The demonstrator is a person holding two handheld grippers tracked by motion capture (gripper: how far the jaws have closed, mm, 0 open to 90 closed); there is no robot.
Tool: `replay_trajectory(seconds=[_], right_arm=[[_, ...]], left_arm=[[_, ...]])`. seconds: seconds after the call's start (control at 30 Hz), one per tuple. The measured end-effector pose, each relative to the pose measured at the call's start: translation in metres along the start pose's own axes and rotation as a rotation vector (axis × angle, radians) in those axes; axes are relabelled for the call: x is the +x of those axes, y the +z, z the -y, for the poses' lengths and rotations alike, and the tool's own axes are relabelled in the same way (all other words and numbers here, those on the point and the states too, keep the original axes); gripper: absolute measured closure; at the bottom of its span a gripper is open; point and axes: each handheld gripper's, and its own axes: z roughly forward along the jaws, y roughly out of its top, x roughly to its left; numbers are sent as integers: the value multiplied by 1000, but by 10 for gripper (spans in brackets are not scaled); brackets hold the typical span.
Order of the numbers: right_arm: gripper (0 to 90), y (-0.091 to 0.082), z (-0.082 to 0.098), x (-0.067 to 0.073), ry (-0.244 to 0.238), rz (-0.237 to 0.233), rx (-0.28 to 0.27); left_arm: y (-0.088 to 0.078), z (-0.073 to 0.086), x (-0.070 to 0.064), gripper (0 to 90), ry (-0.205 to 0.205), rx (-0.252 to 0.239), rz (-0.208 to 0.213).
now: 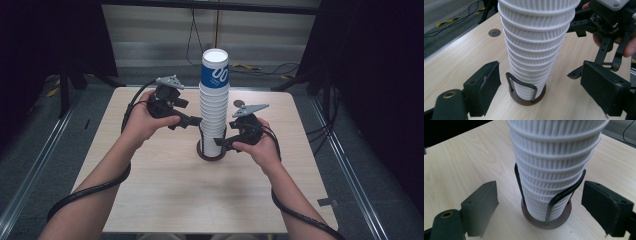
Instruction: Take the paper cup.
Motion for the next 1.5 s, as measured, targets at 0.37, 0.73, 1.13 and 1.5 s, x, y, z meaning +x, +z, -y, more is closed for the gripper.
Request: replay_trajectory(seconds=[0.37, 0.73, 1.13, 1.5], right_arm=[[129, -18, -17, -11, 3, 3, -52], [128, -22, -32, -9, -10, 3, -70], [124, -22, -46, -7, -13, 6, -89], [122, -27, -54, -7, -12, 1, -109]], left_arm=[[-5, -34, -5, 159, 34, -28, 3], [-8, -57, -5, 158, 33, -70, -7], [0, -63, -5, 207, 38, -82, -20], [0, -64, -6, 210, 44, -81, -23]])
